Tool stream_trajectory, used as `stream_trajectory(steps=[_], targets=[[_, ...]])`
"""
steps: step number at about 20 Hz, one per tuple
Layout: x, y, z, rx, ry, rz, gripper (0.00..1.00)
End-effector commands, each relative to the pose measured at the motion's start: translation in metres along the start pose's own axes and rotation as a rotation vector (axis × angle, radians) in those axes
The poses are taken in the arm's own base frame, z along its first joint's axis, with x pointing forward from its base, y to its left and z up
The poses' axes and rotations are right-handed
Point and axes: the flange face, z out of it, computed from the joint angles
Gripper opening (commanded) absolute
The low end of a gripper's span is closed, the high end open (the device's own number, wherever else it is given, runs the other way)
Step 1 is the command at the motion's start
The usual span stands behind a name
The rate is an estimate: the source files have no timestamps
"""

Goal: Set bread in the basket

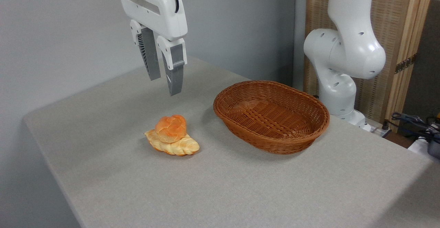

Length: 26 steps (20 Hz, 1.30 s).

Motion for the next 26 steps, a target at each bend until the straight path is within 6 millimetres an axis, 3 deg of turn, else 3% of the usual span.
stream_trajectory(steps=[1, 8, 11, 13, 16, 26], targets=[[-0.002, 0.007, 0.013, -0.046, -0.032, 0.012, 1.0], [-0.006, 0.008, 0.088, -0.09, -0.08, 0.094, 1.0], [0.01, 0.021, 0.118, -0.063, -0.036, 0.136, 1.0], [0.023, 0.036, 0.128, -0.059, -0.022, 0.167, 1.0], [0.03, 0.041, 0.135, -0.131, 0.036, 0.133, 1.0], [0.044, 0.036, 0.182, -0.121, -0.025, 0.164, 1.0]])
